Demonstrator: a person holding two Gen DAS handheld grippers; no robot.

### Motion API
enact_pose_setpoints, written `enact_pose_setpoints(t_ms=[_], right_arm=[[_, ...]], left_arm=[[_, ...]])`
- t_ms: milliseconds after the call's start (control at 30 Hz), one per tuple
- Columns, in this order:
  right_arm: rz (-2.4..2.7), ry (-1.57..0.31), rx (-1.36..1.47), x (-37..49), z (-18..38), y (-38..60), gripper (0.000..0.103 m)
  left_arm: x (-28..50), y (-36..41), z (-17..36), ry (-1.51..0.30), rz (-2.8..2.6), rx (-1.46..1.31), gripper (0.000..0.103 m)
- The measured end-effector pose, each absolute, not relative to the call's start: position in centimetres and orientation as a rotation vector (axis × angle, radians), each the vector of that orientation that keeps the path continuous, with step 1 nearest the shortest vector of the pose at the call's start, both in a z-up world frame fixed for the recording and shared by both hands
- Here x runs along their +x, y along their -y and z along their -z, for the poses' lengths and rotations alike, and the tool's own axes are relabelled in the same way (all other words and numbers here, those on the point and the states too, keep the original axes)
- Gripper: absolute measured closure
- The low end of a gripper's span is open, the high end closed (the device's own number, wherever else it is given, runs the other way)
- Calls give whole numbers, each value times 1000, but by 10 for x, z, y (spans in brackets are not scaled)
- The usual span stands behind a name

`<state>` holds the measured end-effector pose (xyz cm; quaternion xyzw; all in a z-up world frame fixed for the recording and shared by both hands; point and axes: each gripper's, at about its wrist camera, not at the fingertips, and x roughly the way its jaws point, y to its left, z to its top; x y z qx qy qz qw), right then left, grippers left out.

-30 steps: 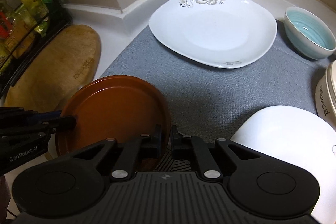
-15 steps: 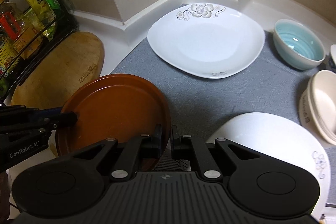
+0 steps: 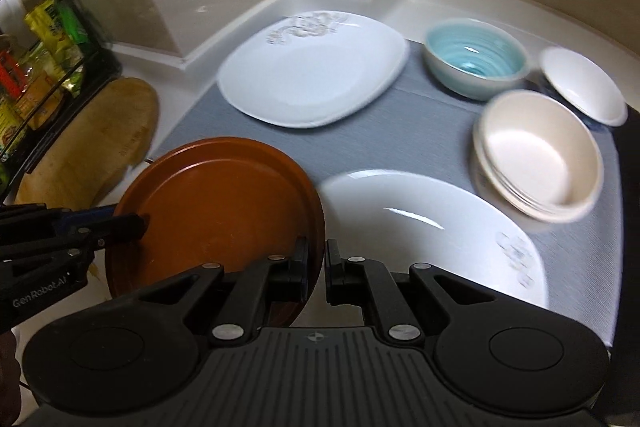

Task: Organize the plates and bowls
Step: 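Lift the orange plate and lower it onto the small-flower white plate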

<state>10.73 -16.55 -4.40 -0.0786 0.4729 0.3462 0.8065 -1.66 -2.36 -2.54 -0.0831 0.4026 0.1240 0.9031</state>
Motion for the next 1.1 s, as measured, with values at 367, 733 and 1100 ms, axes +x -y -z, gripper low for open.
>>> enact_pose_setpoints(t_ms=[367, 733, 1100], right_arm=[[-625, -1058, -132, 111, 54, 226, 94], [-552, -1088, -133, 120, 74, 249, 94], [-542, -1077, -152, 123, 77, 254, 94]], left_arm=[[15, 75, 45, -863, -143, -115, 89], [45, 89, 76, -903, -90, -103, 89], [55, 95, 86, -911, -96, -93, 86]])
